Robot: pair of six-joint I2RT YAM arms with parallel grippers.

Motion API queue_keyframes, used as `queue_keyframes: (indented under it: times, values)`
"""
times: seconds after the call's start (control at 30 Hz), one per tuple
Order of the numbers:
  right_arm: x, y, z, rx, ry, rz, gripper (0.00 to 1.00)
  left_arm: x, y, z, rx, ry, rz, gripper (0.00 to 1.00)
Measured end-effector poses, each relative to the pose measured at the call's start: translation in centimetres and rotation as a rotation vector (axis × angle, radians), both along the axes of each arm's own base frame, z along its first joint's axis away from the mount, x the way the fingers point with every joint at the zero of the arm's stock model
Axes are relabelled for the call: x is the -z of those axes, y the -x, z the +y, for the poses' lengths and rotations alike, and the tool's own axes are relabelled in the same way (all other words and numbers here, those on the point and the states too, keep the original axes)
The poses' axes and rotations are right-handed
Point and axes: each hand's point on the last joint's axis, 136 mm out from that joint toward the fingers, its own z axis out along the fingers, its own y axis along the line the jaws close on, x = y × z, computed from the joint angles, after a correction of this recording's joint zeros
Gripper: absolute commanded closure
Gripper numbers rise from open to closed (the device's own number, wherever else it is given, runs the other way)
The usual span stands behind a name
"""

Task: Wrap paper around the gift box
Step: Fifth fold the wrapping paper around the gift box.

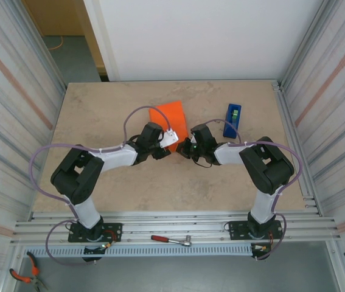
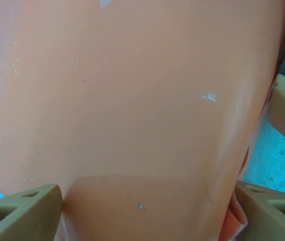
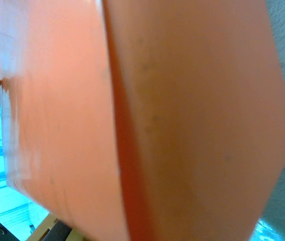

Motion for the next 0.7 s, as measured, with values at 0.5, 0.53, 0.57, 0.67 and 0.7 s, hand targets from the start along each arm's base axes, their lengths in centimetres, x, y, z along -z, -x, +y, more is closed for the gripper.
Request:
queue_keyframes:
  times: [0.5, 0.53, 0.57, 0.67, 0.7]
  values:
    - [-4.5, -1.1, -4.6, 0.066, -0.007, -0.042, 0.7, -0.1, -0.1, -0.1, 0.001, -0.006, 0.008, 0.21]
    - [-5.6, -1.5, -6.0, 0.09, -0.002, -0.058, 0.66, -0.1, -0.1, -0.1, 0.001, -0.006, 0.008, 0.21]
    - [-6.6, -1.8, -7.5, 0.116, 0.008, -0.077, 0.61, -0.1, -0.1, -0.1, 0.001, -0.006, 0.008, 0.22]
    - [-9.1, -3.0, -12.4, 0.194, 0.061, -0.125, 0.55, -0.1, -0.1, -0.1, 0.001, -0.007, 0.009, 0.22]
    - [-9.7, -3.4, -14.0, 0.223, 0.078, -0.136, 0.54, -0.1, -0.1, -0.1, 0.001, -0.007, 0.009, 0.22]
